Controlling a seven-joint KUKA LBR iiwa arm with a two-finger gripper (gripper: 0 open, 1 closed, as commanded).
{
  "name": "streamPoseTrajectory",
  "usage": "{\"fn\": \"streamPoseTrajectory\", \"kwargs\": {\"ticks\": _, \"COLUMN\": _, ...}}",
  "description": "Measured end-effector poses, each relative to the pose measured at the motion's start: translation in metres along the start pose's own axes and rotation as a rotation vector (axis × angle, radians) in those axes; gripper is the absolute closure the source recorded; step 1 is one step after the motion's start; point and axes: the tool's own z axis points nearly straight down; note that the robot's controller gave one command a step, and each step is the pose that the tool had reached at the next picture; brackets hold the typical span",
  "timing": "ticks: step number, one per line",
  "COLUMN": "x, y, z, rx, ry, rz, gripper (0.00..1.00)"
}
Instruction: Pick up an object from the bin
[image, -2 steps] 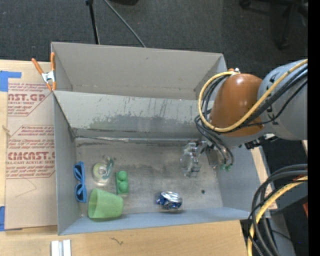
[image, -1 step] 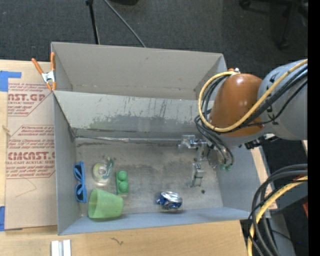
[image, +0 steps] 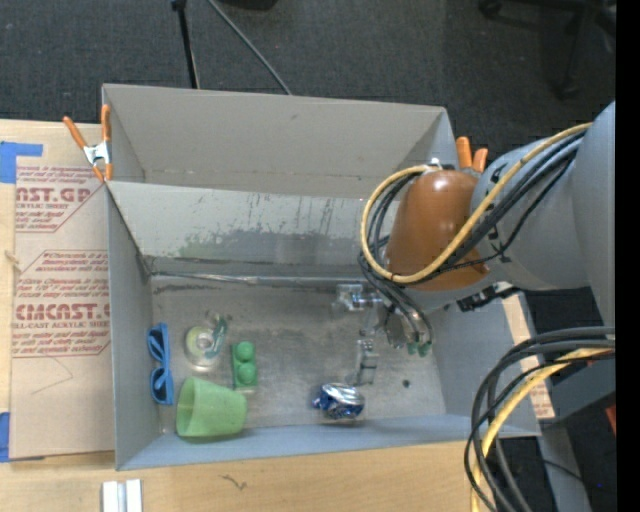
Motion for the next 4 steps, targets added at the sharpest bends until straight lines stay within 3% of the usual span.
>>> {"fn": "streamPoseTrajectory", "kwargs": {"ticks": 1, "x": 0.057, "y": 0.034, "z": 0.004, "rx": 0.001, "ry": -0.003, "rz": -0.358, "gripper": 0.00}}
{"fn": "streamPoseTrajectory", "kwargs": {"ticks": 2, "x": 0.053, "y": 0.033, "z": 0.030, "rx": 0.004, "ry": -0.017, "rz": -0.474, "gripper": 0.00}}
{"fn": "streamPoseTrajectory", "kwargs": {"ticks": 3, "x": 0.055, "y": 0.033, "z": 0.029, "rx": 0.001, "ry": -0.008, "rz": -0.473, "gripper": 1.00}}
{"fn": "streamPoseTrajectory", "kwargs": {"ticks": 4, "x": 0.053, "y": 0.026, "z": -0.086, "rx": 0.004, "ry": -0.012, "rz": -0.537, "gripper": 1.00}}
